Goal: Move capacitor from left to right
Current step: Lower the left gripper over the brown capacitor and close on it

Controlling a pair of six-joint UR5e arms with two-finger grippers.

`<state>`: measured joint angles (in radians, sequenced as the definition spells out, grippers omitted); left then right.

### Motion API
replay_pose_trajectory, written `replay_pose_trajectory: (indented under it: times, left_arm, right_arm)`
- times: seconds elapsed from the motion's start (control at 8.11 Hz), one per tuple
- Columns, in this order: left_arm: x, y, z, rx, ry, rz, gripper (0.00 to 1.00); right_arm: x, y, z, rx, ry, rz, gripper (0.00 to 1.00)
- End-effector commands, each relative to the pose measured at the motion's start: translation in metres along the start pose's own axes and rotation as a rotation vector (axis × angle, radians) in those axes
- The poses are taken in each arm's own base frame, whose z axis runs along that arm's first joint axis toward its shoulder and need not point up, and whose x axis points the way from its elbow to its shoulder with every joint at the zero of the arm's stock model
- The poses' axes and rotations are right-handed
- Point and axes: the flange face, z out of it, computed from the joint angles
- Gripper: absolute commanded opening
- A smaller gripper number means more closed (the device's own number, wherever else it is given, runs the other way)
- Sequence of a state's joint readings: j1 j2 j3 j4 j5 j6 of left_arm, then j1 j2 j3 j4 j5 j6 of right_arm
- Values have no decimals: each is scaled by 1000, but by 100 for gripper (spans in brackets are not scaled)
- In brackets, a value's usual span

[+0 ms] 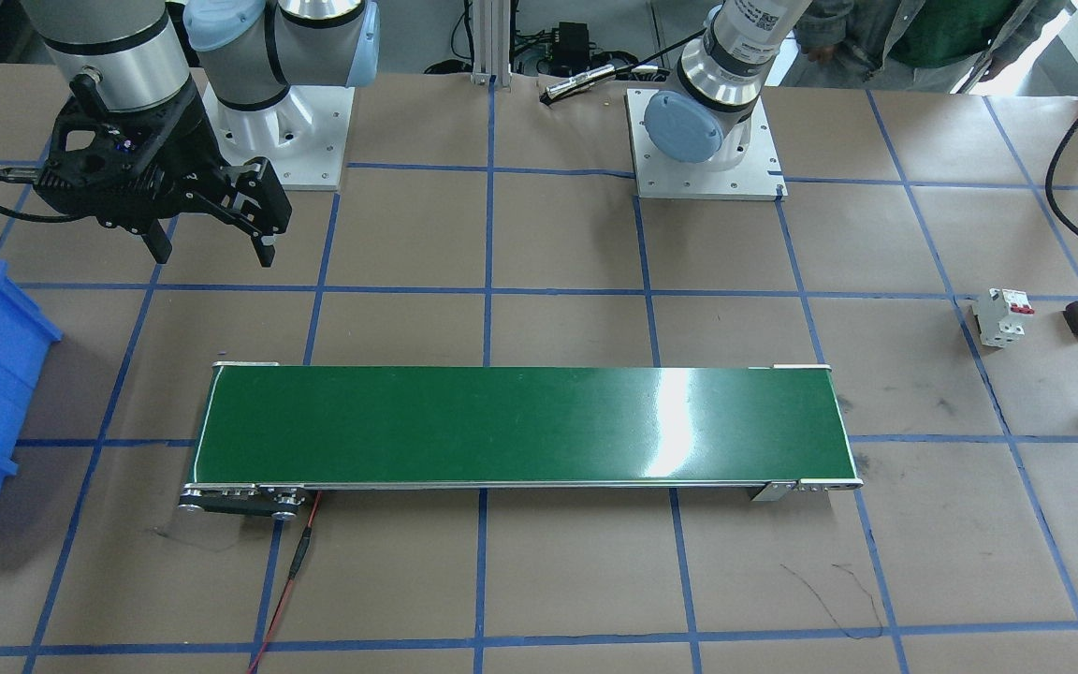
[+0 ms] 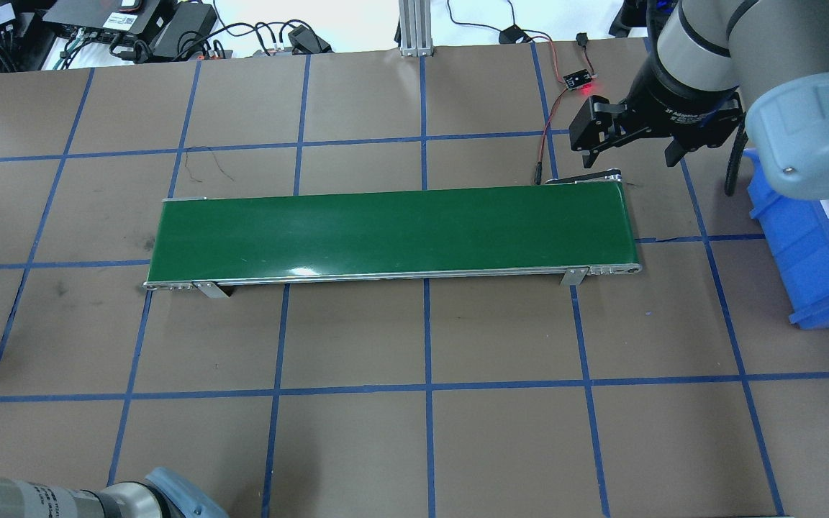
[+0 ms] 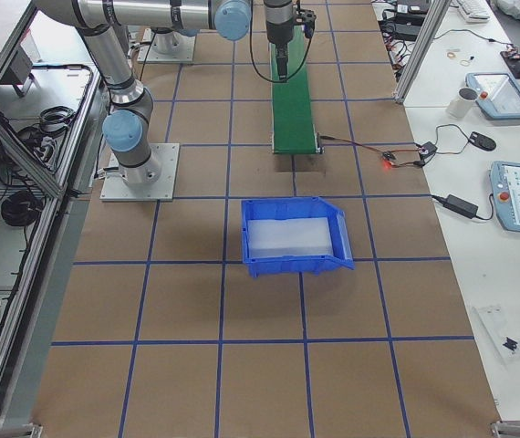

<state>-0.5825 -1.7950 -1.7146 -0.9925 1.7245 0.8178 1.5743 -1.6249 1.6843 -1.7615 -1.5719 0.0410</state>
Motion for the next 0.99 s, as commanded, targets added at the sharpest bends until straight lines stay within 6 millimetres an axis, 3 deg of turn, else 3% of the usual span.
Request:
replay_pose_trajectory:
  times: [0.0, 0.25, 0.49, 0.86]
  left_arm:
    - [-36, 12, 50, 24, 35, -7, 100]
    - [-42, 11, 98, 18, 91, 12, 100]
    - [-61, 24, 115, 15, 80, 74, 100]
    - [-66, 36, 137, -134, 34, 185, 100]
  right_arm:
    - [0, 0, 0, -1, 1, 1, 100]
    - [0, 0, 0, -1, 1, 1, 100]
    - [0, 0, -1, 1, 0, -1, 100]
    - [0, 0, 0, -1, 1, -1, 100]
